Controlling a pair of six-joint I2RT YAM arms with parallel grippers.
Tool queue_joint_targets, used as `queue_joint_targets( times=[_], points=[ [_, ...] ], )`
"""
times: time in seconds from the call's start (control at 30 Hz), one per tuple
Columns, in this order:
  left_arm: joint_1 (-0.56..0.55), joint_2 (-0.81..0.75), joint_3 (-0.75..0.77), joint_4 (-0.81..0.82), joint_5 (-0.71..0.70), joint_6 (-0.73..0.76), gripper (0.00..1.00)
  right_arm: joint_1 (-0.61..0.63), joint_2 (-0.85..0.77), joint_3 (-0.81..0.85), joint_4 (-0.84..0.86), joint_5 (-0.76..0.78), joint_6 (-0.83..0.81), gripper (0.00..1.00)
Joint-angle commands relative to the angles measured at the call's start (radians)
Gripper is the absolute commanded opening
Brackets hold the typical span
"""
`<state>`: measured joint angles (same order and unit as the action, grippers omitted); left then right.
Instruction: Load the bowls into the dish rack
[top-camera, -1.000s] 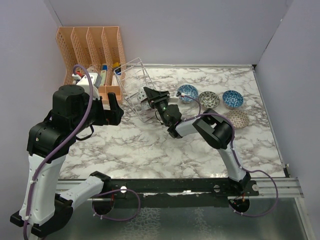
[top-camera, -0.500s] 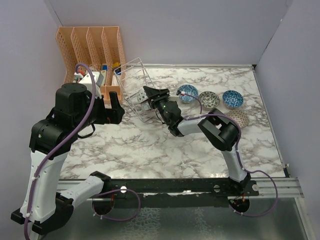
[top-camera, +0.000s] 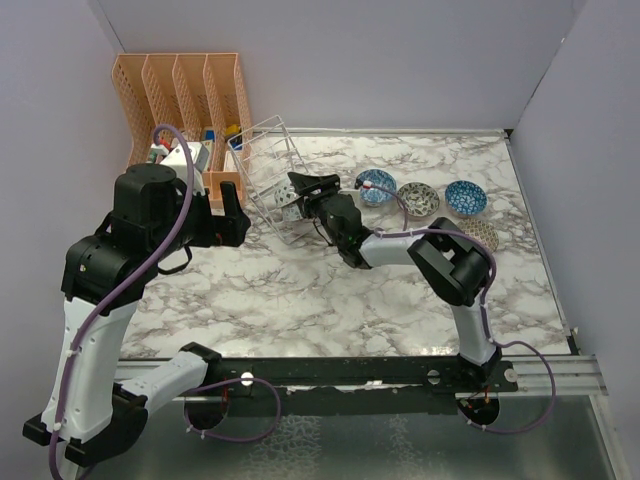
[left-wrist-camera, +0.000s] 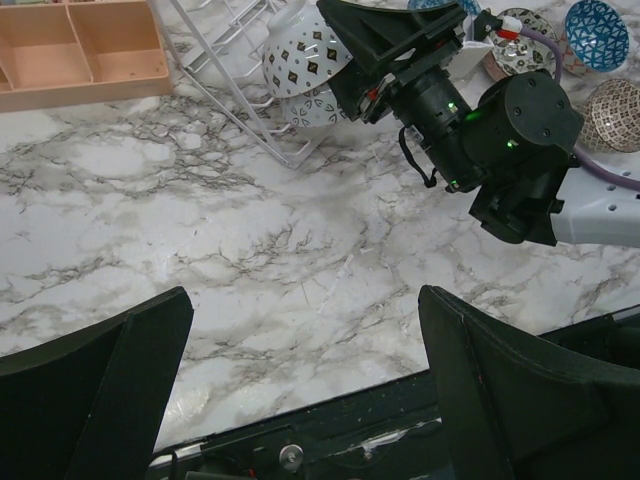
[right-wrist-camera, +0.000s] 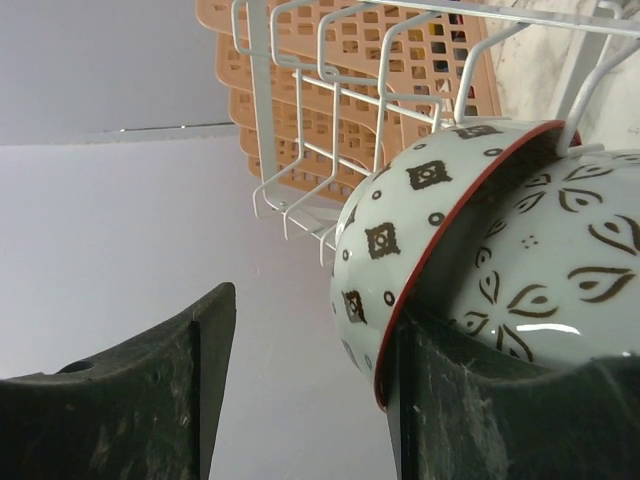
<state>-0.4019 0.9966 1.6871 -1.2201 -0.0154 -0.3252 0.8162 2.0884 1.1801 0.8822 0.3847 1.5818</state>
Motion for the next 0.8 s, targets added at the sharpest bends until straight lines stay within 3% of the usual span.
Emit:
queue_joint_targets(
  times=[0.0,0.77],
  points=[
    [-0.006,0.0,0.017,0.017,0.002,-0.01,0.99,-0.004,-0.066,0.009,-0.137,0.014,0.039,0.57],
    [-0.006,0.008,0.012,0.034,-0.005,-0.025,0.99,-0.02,-0.184,-0.026,-0.369,-0.031,0.106,0.6]
  ],
)
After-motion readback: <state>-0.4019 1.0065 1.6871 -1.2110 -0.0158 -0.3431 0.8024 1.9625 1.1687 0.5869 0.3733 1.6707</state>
